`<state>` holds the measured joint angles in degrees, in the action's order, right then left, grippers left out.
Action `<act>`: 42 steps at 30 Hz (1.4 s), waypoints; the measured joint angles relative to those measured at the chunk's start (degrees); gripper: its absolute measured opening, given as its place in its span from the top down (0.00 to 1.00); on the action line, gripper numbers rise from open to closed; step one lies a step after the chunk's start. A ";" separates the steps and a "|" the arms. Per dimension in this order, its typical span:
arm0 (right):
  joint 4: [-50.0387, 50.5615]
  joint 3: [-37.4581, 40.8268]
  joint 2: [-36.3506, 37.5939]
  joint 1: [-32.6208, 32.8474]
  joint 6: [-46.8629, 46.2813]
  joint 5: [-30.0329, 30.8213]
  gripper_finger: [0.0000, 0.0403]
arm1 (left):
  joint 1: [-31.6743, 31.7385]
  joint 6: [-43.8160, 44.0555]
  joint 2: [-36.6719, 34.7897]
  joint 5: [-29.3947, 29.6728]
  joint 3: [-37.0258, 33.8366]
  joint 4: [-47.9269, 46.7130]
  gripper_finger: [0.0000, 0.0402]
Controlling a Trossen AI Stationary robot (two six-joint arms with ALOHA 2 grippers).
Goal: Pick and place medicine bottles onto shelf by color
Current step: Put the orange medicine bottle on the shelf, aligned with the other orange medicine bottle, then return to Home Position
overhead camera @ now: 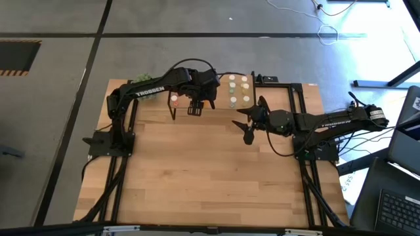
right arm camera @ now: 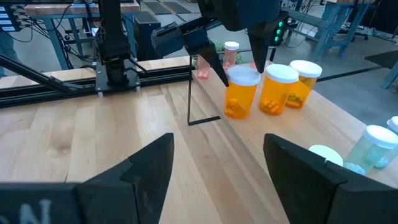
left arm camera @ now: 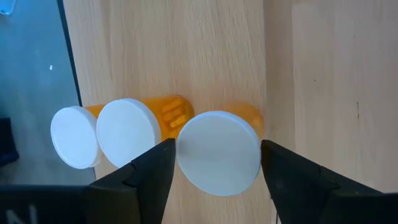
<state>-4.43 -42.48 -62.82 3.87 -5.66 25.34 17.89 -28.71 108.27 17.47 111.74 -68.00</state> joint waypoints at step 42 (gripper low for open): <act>-0.32 -0.02 -0.01 0.01 -0.07 -2.96 0.38 | -17.52 25.11 -4.43 5.99 22.34 -22.08 0.67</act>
<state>-4.75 -42.50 -62.83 3.88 -5.73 22.38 0.37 -3.60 103.83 23.46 134.08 -90.08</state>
